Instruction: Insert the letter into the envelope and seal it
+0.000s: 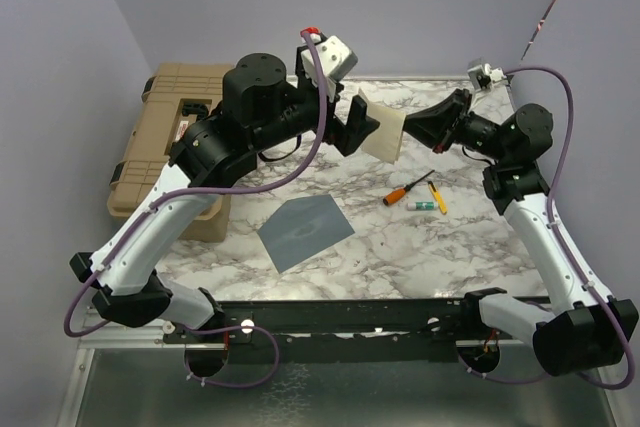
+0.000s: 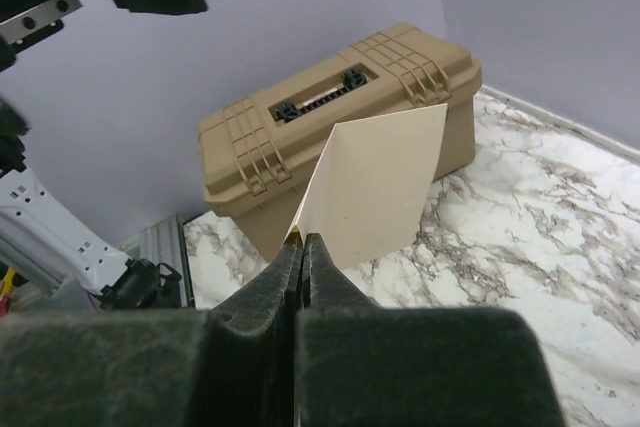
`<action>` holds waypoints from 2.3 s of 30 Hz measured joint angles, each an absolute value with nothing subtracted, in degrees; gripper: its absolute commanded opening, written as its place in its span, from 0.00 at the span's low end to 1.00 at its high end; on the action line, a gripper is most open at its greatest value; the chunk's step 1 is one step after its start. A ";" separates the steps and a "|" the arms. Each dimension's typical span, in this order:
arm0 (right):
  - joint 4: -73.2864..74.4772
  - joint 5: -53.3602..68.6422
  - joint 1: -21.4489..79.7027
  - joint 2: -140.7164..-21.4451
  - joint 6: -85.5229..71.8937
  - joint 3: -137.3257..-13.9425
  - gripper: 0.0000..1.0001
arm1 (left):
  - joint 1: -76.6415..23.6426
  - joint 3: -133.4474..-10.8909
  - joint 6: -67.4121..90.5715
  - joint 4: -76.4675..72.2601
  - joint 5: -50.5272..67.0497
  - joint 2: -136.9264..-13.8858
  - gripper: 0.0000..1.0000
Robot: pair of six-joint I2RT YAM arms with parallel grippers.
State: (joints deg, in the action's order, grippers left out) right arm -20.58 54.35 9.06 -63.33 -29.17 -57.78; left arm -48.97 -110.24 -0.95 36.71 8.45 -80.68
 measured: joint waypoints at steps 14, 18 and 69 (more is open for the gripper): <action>-25.78 56.40 9.06 -63.11 -38.98 -59.57 0.00 | -40.56 -101.25 12.32 31.48 12.45 -82.00 0.96; -29.74 55.86 9.06 -63.11 -44.60 -59.27 0.00 | -40.56 -95.37 22.55 25.06 17.74 -83.40 0.95; -7.92 36.32 9.32 -60.25 -60.42 -58.54 0.86 | -38.92 -74.76 52.18 -8.51 25.28 -80.36 0.00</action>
